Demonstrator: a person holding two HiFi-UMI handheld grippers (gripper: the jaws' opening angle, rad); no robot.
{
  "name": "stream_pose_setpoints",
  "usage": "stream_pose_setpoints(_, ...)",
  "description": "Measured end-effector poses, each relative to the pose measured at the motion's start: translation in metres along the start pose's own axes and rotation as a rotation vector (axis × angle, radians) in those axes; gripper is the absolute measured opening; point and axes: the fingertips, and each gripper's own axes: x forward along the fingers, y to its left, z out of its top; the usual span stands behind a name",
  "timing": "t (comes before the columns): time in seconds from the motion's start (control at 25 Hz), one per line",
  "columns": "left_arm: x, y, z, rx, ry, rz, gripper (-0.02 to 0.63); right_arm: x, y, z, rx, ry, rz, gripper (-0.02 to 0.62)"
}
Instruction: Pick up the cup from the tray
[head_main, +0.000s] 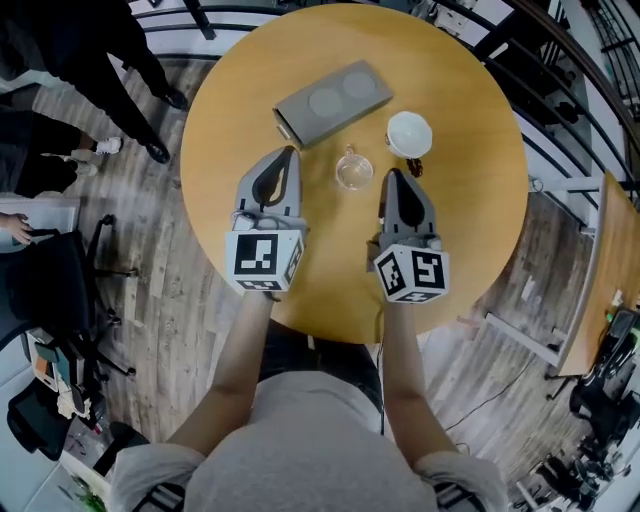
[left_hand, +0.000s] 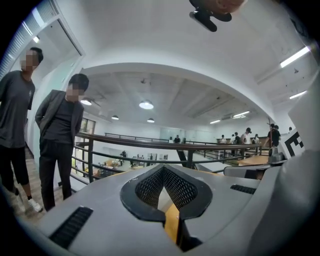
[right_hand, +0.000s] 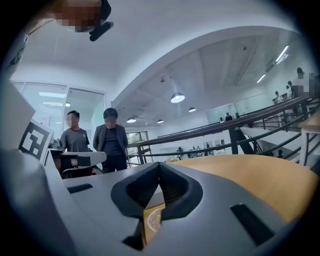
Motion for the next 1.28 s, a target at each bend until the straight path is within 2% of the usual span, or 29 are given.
stream_pose_setpoints(0.28,-0.005,-0.035,0.007,0.018,-0.009,-0.066,0.006,-0.022,-0.004,0.001,0.004,0.01,-0.057,0.006)
stream_pose_setpoints(0.56,-0.011,-0.051,0.011,0.033,-0.01,-0.1,0.006,-0.039,-0.005,0.004,0.002,0.012,-0.081,0.006)
stream_pose_setpoints(1.28,-0.024,-0.044,0.025,0.041,-0.036,-0.08,0.006,-0.047,0.002,0.014,-0.038,0.009,-0.087,0.006)
